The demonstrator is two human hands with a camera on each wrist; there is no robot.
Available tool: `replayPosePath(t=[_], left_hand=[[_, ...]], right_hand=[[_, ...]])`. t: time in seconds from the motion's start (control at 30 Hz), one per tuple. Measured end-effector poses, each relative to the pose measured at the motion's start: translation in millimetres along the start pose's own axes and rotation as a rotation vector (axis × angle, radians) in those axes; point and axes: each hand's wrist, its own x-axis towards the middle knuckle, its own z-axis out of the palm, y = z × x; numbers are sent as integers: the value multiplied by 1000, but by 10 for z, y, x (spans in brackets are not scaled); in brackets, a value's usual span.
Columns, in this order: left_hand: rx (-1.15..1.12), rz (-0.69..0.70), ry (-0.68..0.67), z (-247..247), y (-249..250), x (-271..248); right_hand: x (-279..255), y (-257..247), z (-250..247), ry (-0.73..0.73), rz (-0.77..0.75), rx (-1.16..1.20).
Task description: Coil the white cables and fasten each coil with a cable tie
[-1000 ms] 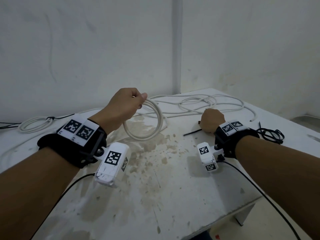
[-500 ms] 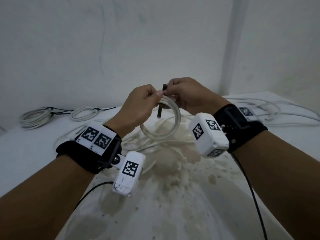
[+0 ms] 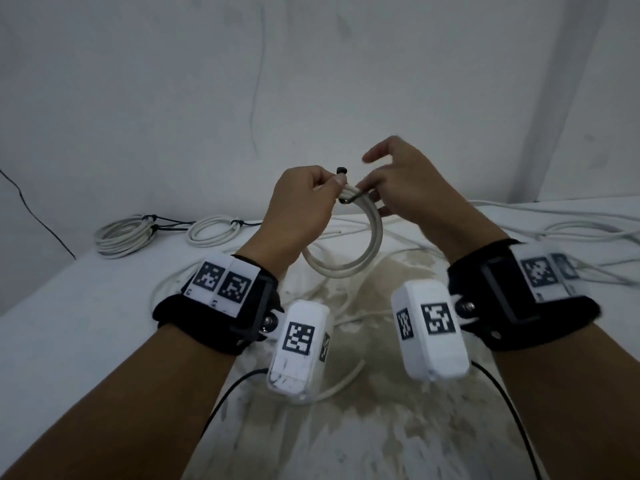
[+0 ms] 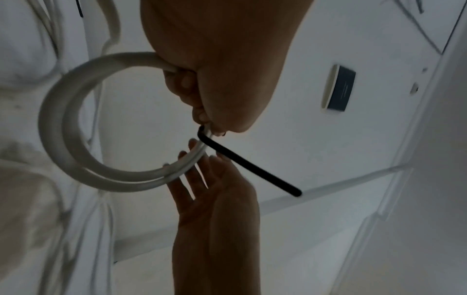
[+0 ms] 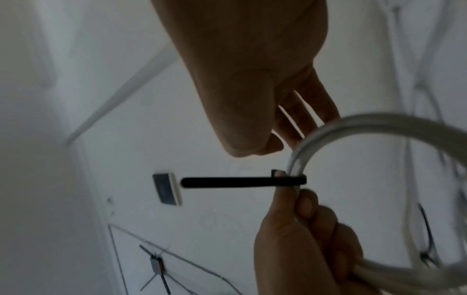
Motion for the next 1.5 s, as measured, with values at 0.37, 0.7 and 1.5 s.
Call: replayPosePath(t=[0.37, 0.7, 1.5], left_hand=[[-138, -99, 11, -77, 68, 61], [-93, -49, 21, -81, 125, 12], [190, 90, 37, -126, 51, 55]], right_hand=[[-131, -167, 57, 109, -280, 88], [-126, -206, 17, 155, -387, -491], [-229, -318, 32, 162, -331, -452]])
